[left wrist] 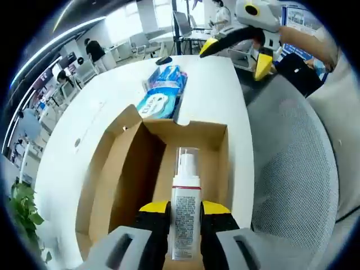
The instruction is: Operate the shoe box by opening the lid, removing the specified soft item, and placing it in the target area until the item is outside and the box remains undamaged.
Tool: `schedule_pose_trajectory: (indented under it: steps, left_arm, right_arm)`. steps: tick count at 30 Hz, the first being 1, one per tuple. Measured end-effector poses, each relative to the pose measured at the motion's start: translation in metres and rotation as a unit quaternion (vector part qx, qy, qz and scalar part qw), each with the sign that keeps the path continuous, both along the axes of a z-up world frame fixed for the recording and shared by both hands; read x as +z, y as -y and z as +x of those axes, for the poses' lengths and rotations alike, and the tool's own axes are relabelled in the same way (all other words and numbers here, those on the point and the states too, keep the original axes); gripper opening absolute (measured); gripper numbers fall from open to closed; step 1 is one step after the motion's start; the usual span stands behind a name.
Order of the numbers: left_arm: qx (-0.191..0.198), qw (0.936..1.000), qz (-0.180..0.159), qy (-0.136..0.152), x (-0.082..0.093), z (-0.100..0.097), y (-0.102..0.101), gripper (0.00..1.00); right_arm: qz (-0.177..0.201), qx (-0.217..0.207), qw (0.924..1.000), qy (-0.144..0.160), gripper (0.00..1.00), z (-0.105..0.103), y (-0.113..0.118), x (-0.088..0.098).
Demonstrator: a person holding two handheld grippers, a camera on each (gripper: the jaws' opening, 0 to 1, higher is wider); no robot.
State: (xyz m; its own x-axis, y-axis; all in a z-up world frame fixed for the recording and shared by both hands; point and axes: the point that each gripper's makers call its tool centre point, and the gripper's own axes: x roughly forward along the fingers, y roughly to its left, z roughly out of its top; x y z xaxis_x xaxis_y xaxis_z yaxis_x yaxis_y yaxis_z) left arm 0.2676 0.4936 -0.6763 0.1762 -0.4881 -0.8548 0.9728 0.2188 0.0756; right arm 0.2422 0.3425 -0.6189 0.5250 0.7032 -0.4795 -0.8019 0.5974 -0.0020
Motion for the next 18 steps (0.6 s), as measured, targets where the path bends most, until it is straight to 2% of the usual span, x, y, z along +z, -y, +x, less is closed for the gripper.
schedule_pose_trajectory:
  steps: [2, 6, 10, 18]
  left_arm:
    - [-0.001, 0.9998, -0.011, 0.015, 0.007, 0.0, 0.006, 0.2]
    - [0.001, 0.9991, -0.031, 0.027, 0.02, -0.003, 0.018, 0.2]
    - [0.001, 0.9983, -0.049, 0.03, 0.03, -0.008, 0.027, 0.2]
    - [-0.014, 0.997, -0.069, 0.032, 0.038, -0.019, 0.038, 0.2]
  right_arm:
    - [0.001, 0.009, 1.0, 0.0, 0.56, 0.0, -0.006, 0.001]
    - [0.006, 0.02, 0.9998, 0.002, 0.56, 0.0, -0.014, 0.004]
    - [0.007, 0.027, 0.9996, 0.002, 0.54, 0.0, -0.019, 0.004]
    - [0.01, 0.059, 0.9981, 0.014, 0.48, -0.005, -0.037, 0.011]
